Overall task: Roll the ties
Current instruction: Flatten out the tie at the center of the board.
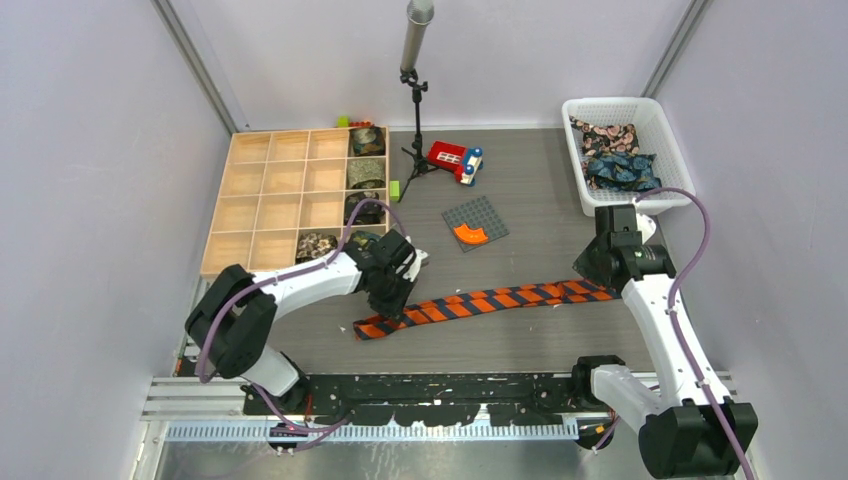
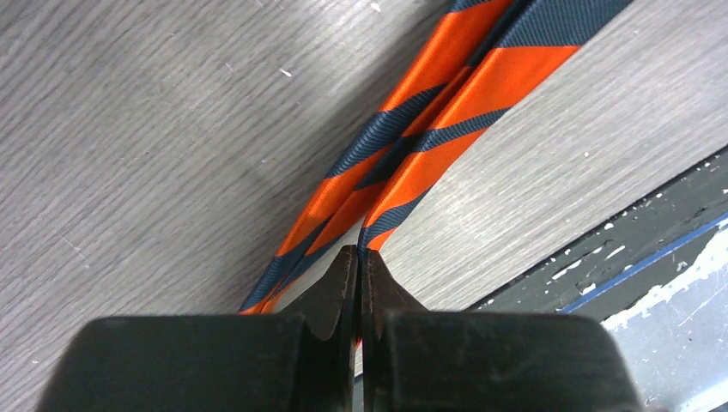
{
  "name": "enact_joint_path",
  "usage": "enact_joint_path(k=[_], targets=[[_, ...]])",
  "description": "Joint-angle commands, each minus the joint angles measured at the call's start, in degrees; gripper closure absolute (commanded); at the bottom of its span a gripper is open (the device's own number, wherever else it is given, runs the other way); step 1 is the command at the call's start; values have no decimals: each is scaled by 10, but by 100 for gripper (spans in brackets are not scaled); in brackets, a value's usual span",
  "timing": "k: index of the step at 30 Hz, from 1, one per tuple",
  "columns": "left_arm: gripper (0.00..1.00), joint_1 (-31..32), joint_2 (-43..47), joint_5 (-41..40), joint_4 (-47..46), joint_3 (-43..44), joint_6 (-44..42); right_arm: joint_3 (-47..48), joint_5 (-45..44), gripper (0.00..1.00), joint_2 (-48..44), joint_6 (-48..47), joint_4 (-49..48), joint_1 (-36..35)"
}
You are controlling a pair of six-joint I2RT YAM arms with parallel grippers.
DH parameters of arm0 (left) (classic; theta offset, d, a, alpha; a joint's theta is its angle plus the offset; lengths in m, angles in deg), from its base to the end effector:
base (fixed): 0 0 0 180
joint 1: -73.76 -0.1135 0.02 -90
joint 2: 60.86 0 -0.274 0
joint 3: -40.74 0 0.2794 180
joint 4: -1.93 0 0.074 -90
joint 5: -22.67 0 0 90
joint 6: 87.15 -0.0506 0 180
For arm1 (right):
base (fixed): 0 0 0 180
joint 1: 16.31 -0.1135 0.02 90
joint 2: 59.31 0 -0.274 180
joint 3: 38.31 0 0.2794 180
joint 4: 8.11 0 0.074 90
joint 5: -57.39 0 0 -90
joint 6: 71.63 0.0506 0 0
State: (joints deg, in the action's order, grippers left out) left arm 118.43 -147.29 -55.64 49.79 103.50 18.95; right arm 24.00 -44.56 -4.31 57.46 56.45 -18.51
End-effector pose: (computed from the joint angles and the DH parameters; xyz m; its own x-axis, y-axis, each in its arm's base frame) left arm 0.2047 -0.2168 0.1576 -0.8517 0.4600 -0.2511 0.5182 0.8107 -0.2725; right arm 0.2070 -0.0025 0.2696 -0.6054 0.5941 -0.5297 0.5876 0.7825 0.2059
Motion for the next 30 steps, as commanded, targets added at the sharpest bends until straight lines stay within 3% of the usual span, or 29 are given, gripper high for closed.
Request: enact_joint_path(k=[1, 21, 30], targets=[[98, -12, -23, 11, 24, 36, -25, -2, -1, 83, 3, -11, -24, -3], [95, -44, -82, 7, 53, 81, -65, -8, 7, 83, 16, -18, -30, -3], [69, -44, -91, -54, 78, 107, -48, -7, 11, 84, 13, -20, -28, -3]])
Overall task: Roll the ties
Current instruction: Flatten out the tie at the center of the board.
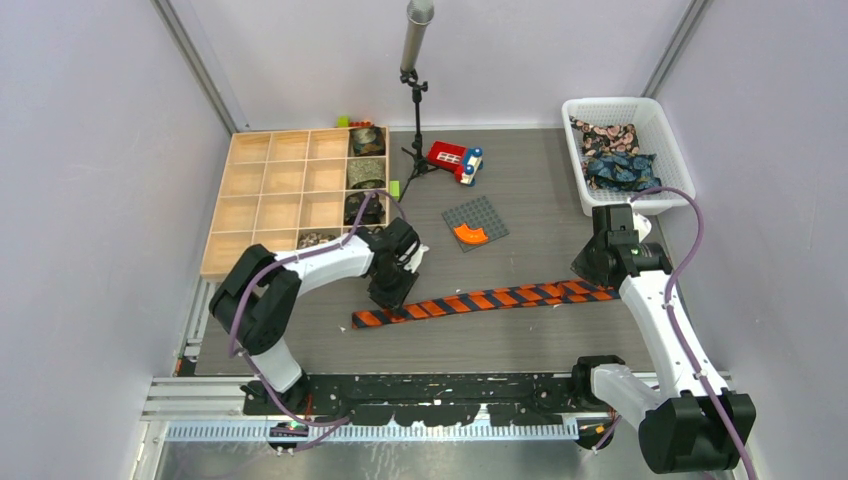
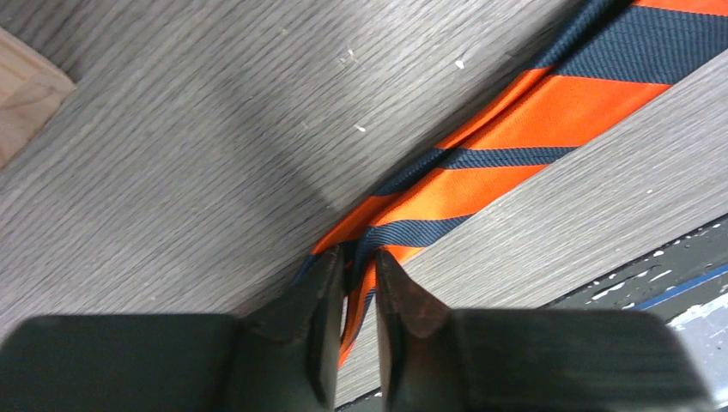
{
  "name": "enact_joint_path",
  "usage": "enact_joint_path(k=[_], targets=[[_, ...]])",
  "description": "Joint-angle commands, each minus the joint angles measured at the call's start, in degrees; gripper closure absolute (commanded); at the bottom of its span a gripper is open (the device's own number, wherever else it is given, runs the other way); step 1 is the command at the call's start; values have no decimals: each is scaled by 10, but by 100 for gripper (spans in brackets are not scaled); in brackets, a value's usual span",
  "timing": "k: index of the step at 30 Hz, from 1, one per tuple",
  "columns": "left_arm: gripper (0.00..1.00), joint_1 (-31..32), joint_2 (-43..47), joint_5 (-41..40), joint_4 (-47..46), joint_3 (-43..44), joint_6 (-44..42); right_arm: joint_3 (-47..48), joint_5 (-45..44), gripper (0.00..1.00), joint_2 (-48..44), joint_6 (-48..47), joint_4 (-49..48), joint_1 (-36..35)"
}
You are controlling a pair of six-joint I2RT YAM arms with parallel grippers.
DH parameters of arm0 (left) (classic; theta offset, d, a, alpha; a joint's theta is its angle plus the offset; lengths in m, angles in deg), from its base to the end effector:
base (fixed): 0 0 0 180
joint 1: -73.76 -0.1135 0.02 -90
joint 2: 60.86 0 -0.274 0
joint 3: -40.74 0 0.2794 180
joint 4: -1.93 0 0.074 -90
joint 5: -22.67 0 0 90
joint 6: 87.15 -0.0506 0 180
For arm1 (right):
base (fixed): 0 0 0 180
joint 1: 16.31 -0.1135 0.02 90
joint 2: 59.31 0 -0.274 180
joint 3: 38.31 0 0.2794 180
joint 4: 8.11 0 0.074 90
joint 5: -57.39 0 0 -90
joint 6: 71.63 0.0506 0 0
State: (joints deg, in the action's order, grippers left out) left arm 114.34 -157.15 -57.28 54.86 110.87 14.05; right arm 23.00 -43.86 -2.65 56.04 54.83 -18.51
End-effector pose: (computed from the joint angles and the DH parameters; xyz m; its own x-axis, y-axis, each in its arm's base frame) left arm 0.2405 -0.2176 0.1411 -0.8609 0.4855 -0.1524 0.5081 0.8366 -0.2049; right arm 0.2131 -0.0017 0.2599 -0.6333 0.5755 -0.5175 0.5708 0.7988 0.1898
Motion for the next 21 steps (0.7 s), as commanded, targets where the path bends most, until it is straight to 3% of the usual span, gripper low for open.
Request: enact_joint_path(k=[1, 8, 9, 10, 11, 12, 16, 21], targets=[[66, -3, 11, -46, 36, 39, 3, 3, 4, 83, -4, -6, -12, -3], [57, -3, 89, -149, 110, 91, 36, 17, 7, 84, -8, -5, -4, -3], [52, -4, 107, -172, 116, 94, 47, 21, 7, 84, -10, -5, -2, -3], [45, -4, 127, -196, 120, 96, 58, 25, 8, 84, -12, -5, 0, -3], [20, -4, 147, -220, 121, 94, 72, 29, 8, 84, -15, -4, 2, -3], [3, -6, 179, -246, 118, 88, 86, 34, 9, 84, -17, -4, 4, -3], [0, -18, 295, -348, 79, 25, 163, 49, 10, 84, -27, -6, 14, -3], [0, -62, 455, -297, 16, -91, 216, 60, 10, 83, -44, -9, 27, -3]])
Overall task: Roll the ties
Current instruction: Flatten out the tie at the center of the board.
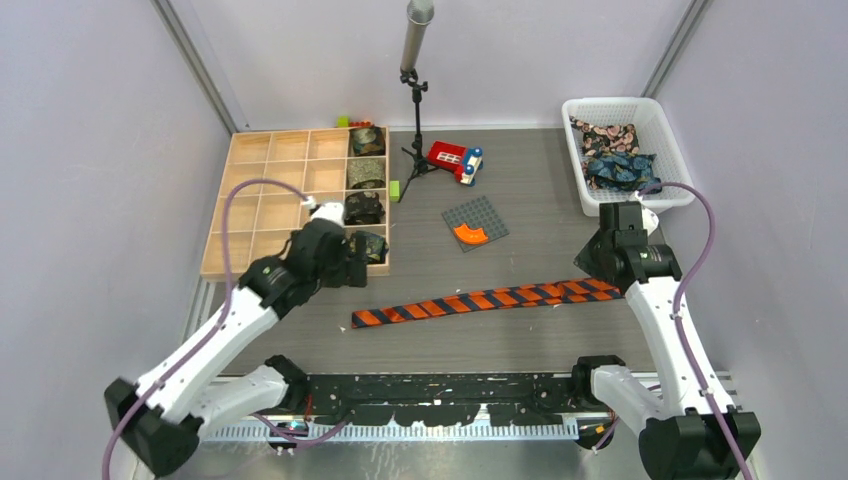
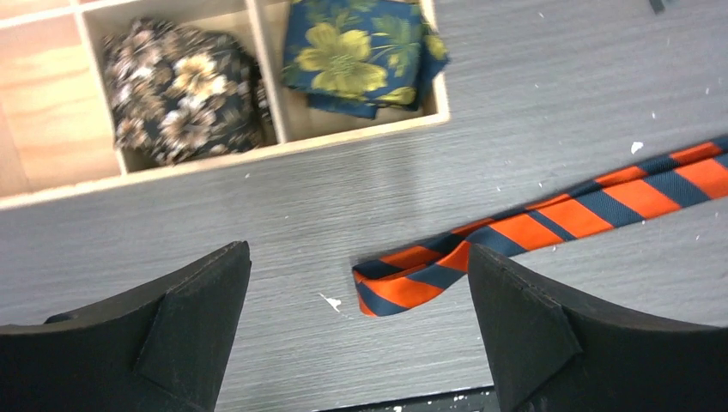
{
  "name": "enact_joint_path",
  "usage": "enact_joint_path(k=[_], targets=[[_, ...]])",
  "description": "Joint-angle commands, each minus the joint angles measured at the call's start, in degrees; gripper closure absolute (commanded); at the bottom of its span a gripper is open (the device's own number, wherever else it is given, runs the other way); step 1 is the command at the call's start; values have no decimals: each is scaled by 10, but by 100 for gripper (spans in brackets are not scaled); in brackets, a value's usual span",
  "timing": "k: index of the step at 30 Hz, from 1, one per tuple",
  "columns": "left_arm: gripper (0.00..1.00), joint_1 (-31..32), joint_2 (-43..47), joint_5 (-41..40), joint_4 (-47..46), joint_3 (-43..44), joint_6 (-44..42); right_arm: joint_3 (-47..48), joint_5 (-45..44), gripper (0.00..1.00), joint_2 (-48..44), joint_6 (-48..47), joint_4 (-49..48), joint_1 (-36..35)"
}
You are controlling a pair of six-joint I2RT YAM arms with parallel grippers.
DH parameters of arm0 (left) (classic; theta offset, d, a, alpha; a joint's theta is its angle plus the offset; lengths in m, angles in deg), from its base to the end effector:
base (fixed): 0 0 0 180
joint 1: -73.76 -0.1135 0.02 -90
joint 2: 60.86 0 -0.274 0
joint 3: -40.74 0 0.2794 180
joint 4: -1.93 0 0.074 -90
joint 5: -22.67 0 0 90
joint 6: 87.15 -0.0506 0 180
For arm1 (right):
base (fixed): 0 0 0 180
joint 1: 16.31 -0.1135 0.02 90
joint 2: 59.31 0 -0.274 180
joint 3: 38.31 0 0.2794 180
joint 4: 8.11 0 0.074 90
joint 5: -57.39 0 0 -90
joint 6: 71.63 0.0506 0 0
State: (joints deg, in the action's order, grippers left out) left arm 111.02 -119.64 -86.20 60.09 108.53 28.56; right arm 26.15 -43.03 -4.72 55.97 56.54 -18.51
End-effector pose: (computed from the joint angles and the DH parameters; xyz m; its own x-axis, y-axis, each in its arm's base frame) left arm 0.1959 -0.1284 0.2994 -0.7179 0.0303 -0.6955 0.1033 0.9926 -0.0633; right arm 0.2081 -0.0012 0.2836 -0.6062 0.5772 -0.5471 0.5508 0.8010 0.2348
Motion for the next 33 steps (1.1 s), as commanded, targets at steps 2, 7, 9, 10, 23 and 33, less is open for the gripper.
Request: enact_joint_path(k=[2, 7, 9, 10, 23, 33], targets=[[1, -39, 116, 3, -19, -87, 103, 29, 7, 83, -29, -7, 13, -4], [2, -46, 180, 113, -53, -171, 140, 24, 28, 83, -35, -3, 16, -5], [4, -47, 191, 120, -51, -197, 155, 24, 34, 83, -38, -3, 19, -6], [6, -47, 200, 125, -55, -211, 158, 24, 35, 83, -39, -4, 20, -7], [21, -46, 140, 159, -146, -288, 168, 27, 69, 83, -24, -16, 19, -13], [39, -50, 71, 152, -179, -288, 155, 18, 78, 83, -17, -19, 9, -15]])
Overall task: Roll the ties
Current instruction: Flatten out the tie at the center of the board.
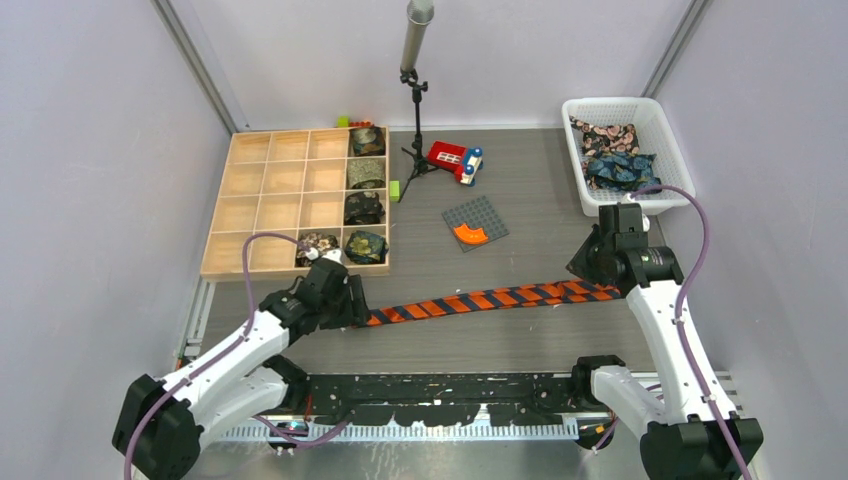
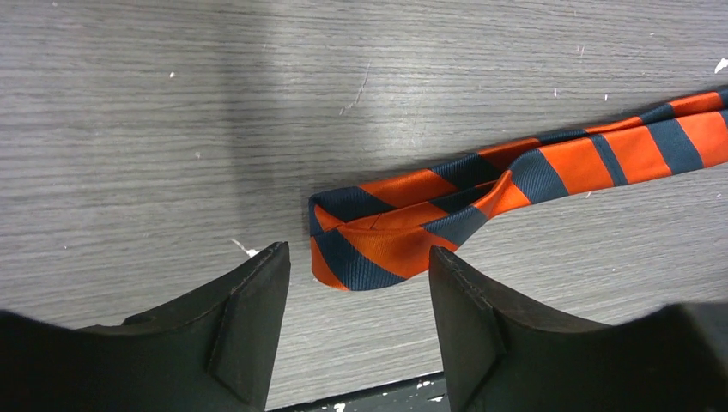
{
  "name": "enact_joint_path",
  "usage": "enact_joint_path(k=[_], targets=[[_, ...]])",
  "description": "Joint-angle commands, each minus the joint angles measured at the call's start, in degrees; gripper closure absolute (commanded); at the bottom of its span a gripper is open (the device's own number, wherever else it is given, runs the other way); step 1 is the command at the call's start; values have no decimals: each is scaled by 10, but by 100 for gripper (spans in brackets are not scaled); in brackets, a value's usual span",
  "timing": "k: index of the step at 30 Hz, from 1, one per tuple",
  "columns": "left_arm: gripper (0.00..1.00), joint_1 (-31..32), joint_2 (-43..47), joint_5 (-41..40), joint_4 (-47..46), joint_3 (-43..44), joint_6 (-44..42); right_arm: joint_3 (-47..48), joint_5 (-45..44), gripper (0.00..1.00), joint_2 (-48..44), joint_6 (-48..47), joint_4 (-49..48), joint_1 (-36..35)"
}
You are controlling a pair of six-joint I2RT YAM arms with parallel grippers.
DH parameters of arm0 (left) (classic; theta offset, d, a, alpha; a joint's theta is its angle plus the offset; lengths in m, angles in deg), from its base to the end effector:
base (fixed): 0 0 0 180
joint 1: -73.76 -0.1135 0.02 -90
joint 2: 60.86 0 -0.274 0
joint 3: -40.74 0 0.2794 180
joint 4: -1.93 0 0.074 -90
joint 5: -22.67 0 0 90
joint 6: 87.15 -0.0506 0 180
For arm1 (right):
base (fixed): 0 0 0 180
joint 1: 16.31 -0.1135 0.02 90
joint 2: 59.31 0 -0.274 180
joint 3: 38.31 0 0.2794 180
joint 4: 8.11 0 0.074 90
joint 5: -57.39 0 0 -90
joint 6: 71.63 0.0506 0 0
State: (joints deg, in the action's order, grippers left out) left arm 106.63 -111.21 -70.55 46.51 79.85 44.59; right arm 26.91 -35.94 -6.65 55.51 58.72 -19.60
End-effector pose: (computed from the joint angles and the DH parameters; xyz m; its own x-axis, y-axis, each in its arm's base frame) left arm 0.1604 -0.1003 0.1670 -0.8616 -0.2347 -0.4501 -0.0780 0.9374 -0.3393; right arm 0.1991 0.0085 0.2910 -0.6602 0.5658 -0.4940 0.4706 0.8242 0.3150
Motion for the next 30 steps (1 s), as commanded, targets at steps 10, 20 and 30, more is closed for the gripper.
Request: enact_joint_path(k=[10, 20, 30], targets=[[50, -26, -80, -25, -30, 18, -1, 17, 4, 83, 11, -17, -11, -4], [59, -32, -137, -42, -29, 30, 12, 24, 8, 83, 19, -10, -13, -12], [83, -31, -197, 60, -121, 28, 48, 14, -6, 83, 7, -4, -8, -30]])
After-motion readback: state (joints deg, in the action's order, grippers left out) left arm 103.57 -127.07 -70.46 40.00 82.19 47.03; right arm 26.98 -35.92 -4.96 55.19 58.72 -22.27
